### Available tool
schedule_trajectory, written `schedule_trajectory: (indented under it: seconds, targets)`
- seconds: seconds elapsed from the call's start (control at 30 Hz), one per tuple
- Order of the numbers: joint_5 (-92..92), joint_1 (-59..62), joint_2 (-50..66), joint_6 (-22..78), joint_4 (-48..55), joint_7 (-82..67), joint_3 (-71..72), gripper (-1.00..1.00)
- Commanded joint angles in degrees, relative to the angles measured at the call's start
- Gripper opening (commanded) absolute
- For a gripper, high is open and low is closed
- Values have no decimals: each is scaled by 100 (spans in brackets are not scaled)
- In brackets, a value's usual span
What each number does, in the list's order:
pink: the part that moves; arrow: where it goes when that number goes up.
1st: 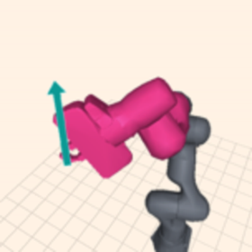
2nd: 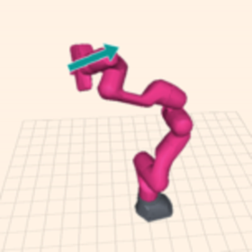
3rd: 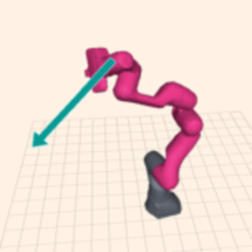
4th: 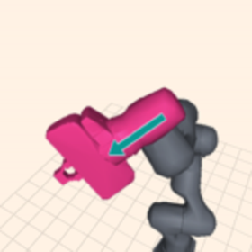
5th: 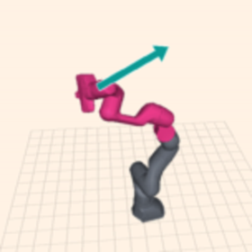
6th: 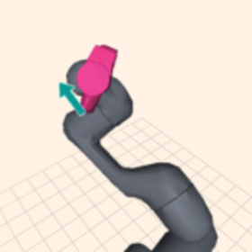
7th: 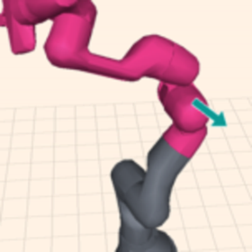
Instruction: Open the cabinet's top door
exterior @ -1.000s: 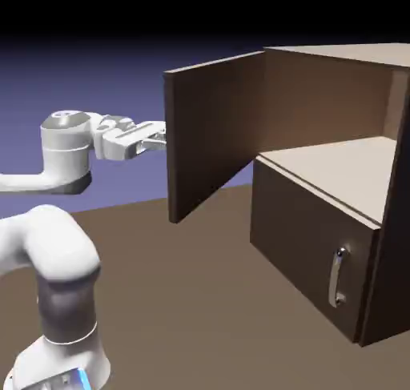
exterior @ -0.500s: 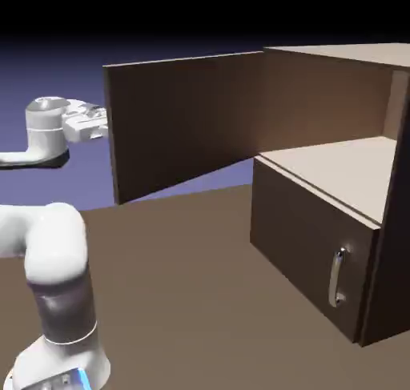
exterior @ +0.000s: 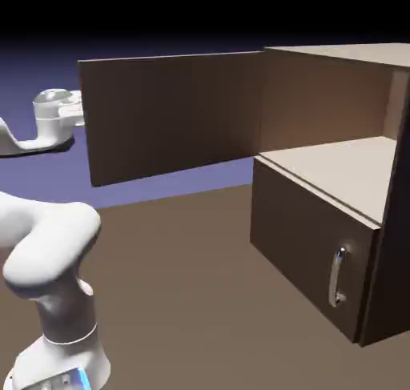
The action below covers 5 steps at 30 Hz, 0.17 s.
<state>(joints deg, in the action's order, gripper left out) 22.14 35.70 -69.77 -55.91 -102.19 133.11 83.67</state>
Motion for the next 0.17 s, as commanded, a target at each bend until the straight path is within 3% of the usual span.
schedule_trajectory:
  seconds: [0.0, 0.13]
  targets:
    - [-18, 160, -33, 140, 207, -46, 55, -100]
    - [-64, 781, -170, 661, 1038, -242, 226, -100]
